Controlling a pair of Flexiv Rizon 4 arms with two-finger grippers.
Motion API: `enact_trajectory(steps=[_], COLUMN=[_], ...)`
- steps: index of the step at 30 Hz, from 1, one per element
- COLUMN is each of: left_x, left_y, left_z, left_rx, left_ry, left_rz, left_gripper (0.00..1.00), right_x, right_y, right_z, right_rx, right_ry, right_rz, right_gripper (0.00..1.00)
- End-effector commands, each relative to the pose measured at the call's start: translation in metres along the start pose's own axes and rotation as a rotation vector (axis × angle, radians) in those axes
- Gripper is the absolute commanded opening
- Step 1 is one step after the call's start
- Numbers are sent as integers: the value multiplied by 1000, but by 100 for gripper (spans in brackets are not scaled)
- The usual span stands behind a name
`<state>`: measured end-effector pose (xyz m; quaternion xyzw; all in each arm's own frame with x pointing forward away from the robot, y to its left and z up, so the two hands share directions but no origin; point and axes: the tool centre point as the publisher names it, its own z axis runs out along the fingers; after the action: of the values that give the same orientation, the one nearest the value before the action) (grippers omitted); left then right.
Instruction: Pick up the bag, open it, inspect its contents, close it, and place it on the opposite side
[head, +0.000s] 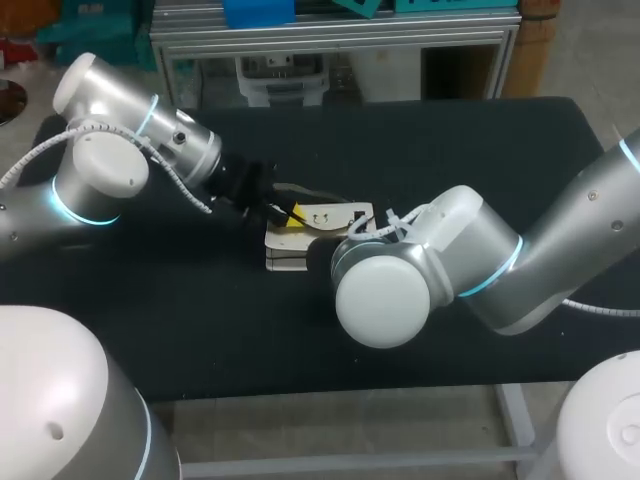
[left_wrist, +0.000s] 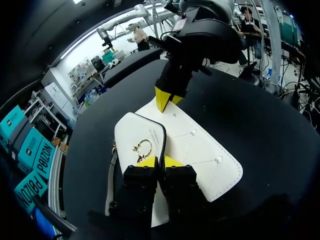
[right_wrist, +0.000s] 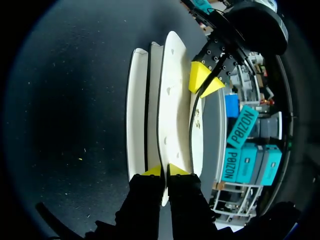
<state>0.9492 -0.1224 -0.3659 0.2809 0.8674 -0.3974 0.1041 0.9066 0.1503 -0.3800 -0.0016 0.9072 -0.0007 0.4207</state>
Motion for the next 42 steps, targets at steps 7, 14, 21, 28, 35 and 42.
enact_trajectory(steps=[7, 14, 21, 28, 35, 42], left_x=[10, 8, 2, -4, -11, -13], left_y=[9, -1, -7, -9, -17, -26], left_z=[13, 5, -2, -7, -22, -48], left_rx=[-3, 27, 29, 50, 121, 171], left_ry=[100, 91, 66, 47, 50, 39], left_rz=[4, 16, 38, 57, 77, 44], left_gripper=[0, 0, 49, 55, 55, 58], right_x=[2, 2, 2, 2, 2, 2], right_y=[0, 0, 0, 0, 0, 0], right_z=[3, 3, 3, 3, 3, 3], right_rx=[0, 0, 0, 0, 0, 0], right_ry=[-6, -6, -6, -6, -6, -6], right_rz=[2, 2, 2, 2, 2, 2], right_gripper=[0, 0, 0, 0, 0, 0])
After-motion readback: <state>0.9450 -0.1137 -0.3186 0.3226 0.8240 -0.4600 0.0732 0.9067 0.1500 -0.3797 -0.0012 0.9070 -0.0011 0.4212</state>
